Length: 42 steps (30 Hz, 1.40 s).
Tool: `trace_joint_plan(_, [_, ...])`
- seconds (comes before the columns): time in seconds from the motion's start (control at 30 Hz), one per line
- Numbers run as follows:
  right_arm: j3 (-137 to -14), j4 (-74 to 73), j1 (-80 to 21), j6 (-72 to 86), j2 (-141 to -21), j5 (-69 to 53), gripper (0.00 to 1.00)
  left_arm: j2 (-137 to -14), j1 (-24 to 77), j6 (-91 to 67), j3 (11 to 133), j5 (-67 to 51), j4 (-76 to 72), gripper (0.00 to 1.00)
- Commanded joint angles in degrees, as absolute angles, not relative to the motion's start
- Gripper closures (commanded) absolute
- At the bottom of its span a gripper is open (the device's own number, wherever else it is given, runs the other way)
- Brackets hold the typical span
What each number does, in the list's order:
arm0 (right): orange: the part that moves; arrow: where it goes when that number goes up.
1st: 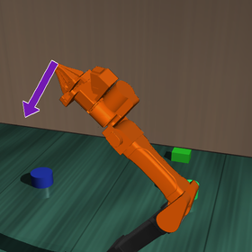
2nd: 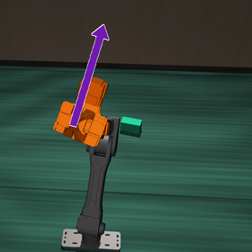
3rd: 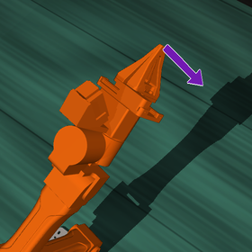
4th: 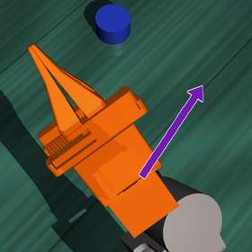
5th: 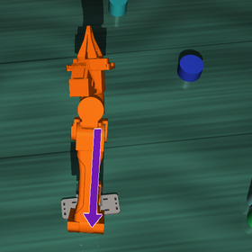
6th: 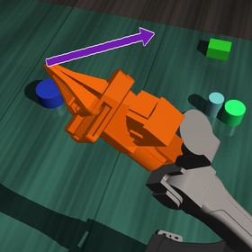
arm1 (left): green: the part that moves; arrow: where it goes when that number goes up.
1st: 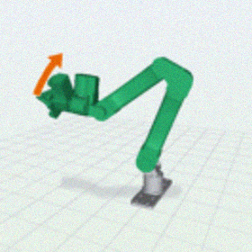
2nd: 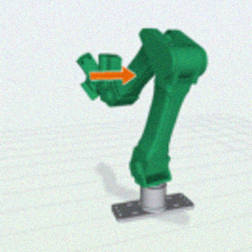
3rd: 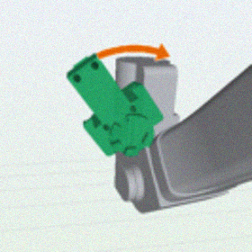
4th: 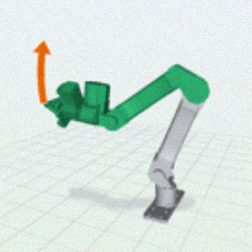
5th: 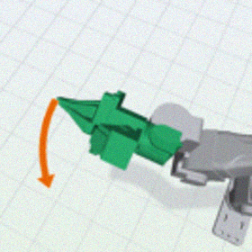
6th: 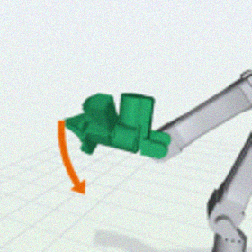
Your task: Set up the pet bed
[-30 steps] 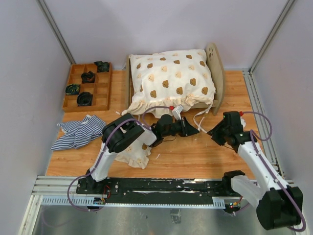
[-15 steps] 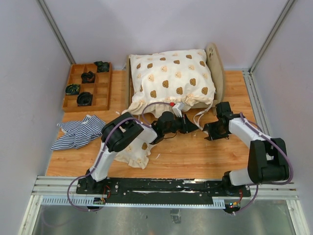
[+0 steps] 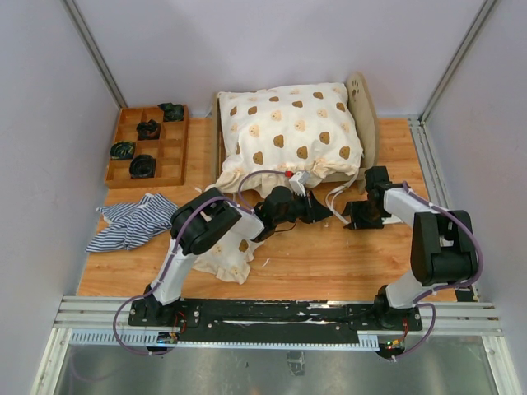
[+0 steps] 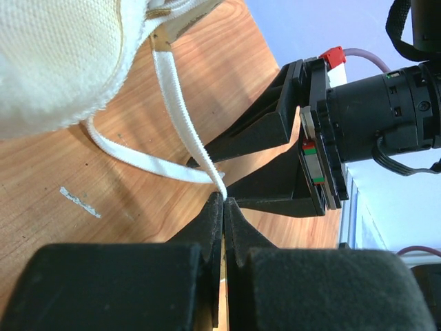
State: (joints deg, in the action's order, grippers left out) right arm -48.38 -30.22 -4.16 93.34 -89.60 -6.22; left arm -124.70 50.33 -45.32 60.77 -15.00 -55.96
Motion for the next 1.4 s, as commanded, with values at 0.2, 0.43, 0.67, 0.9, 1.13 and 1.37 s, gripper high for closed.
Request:
trace_joint_plan(0.2, [-49.06,-33.36,-2.68,97.84,-91.54,-6.12,0.59,-125.88,49.92,-44.27,61.49,-14.24,-57.39,1.0])
trace_joint_plan(0.43, [-50.28,-34.46,-2.22,96.5,-94.3,-2.18,0.98,-125.2,49.92,-43.06,61.25,-13.95,-56.66,1.0])
trace_joint_plan(0.67, [-54.02,-34.35,-1.99,78.32,-88.83,12.19,1.0,-126.1,50.19,-42.05,61.72,-14.58,-55.06,1.0])
trace_joint_plan(0.9, [-46.3,-7.78,-1.89,43.12,-76.85,13.62,1.0,-125.87,50.62,-41.28,61.14,-12.6,-55.03,0.98])
trace_joint_plan(1.13, [-39.09,17.32,-1.92,5.06,-75.74,-6.16,1.0,-124.99,50.62,-40.02,61.32,-11.2,-53.43,0.98])
trace_joint_plan(1.37, [-34.07,27.77,-2.02,-19.9,-76.76,-15.49,1.0,-123.57,50.62,-40.15,59.19,-10.53,-53.17,0.97])
